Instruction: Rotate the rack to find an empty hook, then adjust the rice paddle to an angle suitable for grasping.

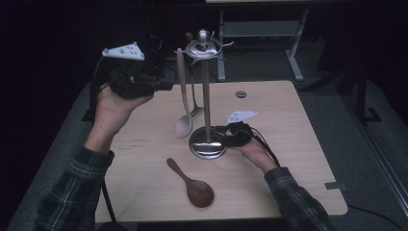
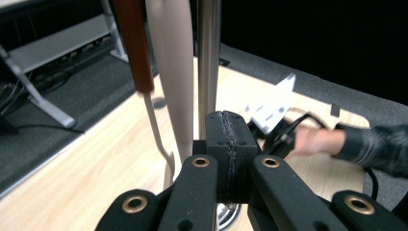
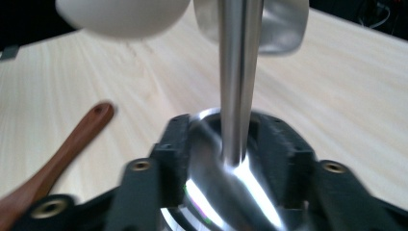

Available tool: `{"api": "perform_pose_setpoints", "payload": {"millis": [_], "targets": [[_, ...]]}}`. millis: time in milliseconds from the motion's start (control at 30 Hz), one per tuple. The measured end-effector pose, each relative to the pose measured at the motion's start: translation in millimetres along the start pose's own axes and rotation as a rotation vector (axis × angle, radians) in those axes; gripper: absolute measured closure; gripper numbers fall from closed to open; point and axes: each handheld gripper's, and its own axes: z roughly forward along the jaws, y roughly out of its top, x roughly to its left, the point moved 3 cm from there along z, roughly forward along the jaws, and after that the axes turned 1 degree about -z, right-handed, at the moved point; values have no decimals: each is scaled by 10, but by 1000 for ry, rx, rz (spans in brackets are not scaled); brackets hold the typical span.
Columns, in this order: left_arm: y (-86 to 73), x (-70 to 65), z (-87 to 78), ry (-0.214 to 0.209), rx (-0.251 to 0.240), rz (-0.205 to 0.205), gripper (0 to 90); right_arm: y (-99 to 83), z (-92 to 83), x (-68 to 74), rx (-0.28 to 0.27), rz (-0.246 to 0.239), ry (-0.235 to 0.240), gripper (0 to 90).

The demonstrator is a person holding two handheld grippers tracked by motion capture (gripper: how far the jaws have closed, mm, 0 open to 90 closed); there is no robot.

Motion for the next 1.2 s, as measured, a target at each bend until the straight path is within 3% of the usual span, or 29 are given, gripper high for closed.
{"api": "perform_pose_setpoints", "payload": {"millis": [67, 200, 400, 533, 733, 833, 1033, 1067, 1200], "targets": [[-154, -4, 13, 14, 2, -11, 899, -67, -70, 18, 28, -12, 3, 691], [-421, -30, 55, 42, 14, -22, 899, -188, -211, 66, 71, 11, 3, 892], [-930, -82, 199, 48, 77, -29, 899, -313, -395, 219, 91, -30, 3, 898], [-1263, -110, 297, 36, 100, -70, 899, -402, -461, 345, 117, -45, 13, 898], [-1788, -165, 471, 11, 141, -110, 899, -583, -550, 533, 165, -33, 53, 899], [-2017, -213, 564, 24, 168, -116, 899, -658, -579, 596, 186, -14, 85, 899], [-2331, -299, 681, 18, 211, -152, 899, -753, -567, 728, 215, -25, 114, 899], [-2382, -319, 720, 2, 222, -168, 899, -755, -552, 744, 220, -24, 120, 899], [-2513, -378, 890, -21, 290, -165, 899, -760, -432, 842, 239, -60, 154, 899]]}}
